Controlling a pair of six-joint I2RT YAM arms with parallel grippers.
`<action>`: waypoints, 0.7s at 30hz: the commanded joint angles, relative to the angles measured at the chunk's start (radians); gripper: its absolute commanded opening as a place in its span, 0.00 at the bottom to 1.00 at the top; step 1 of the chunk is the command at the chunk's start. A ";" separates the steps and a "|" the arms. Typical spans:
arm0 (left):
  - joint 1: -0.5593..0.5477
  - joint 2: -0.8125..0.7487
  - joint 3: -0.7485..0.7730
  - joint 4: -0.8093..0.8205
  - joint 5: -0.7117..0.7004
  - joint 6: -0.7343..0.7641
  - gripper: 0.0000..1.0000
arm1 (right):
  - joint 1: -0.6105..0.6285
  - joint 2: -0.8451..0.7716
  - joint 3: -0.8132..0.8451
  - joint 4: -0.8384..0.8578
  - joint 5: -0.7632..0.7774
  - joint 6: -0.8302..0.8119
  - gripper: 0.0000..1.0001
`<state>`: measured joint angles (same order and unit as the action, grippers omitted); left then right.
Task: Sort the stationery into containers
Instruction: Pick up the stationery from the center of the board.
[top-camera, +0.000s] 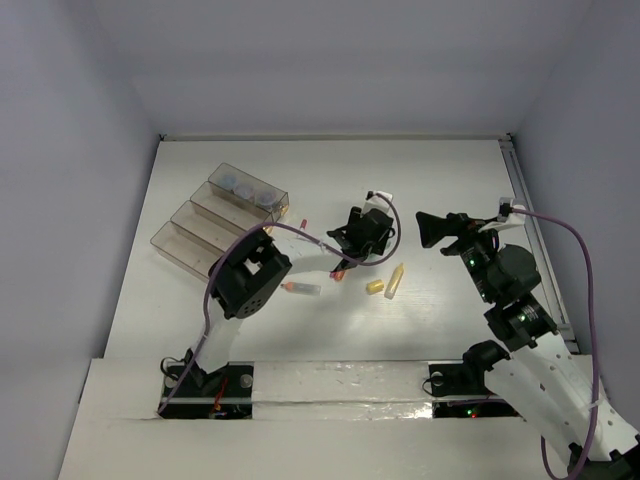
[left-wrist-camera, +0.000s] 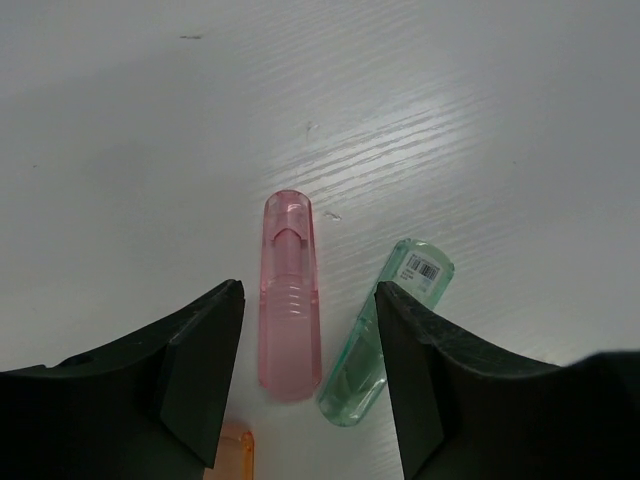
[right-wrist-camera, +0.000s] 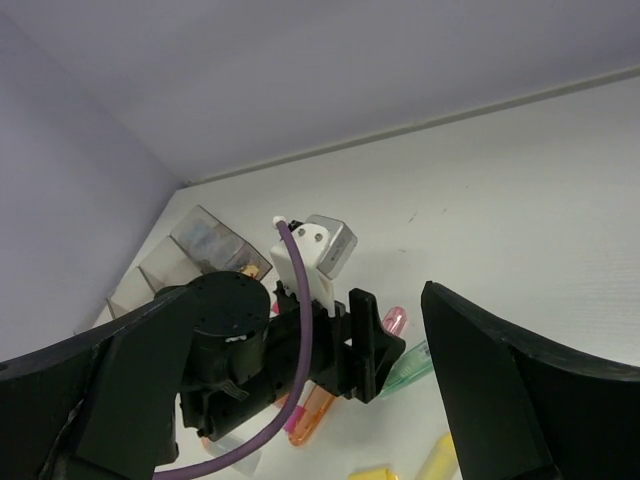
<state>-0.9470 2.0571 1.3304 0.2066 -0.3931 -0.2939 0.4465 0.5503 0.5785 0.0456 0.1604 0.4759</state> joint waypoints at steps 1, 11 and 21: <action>-0.001 0.024 0.050 -0.025 -0.032 0.022 0.52 | 0.006 -0.003 0.003 0.054 -0.002 0.003 0.99; -0.001 0.087 0.084 -0.027 -0.049 0.022 0.41 | 0.006 0.000 0.001 0.056 -0.004 0.003 0.98; 0.031 -0.007 0.110 -0.010 -0.104 0.051 0.19 | 0.006 0.005 0.000 0.057 -0.004 0.006 0.98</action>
<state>-0.9375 2.1437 1.3911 0.1879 -0.4370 -0.2680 0.4465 0.5560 0.5785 0.0544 0.1600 0.4759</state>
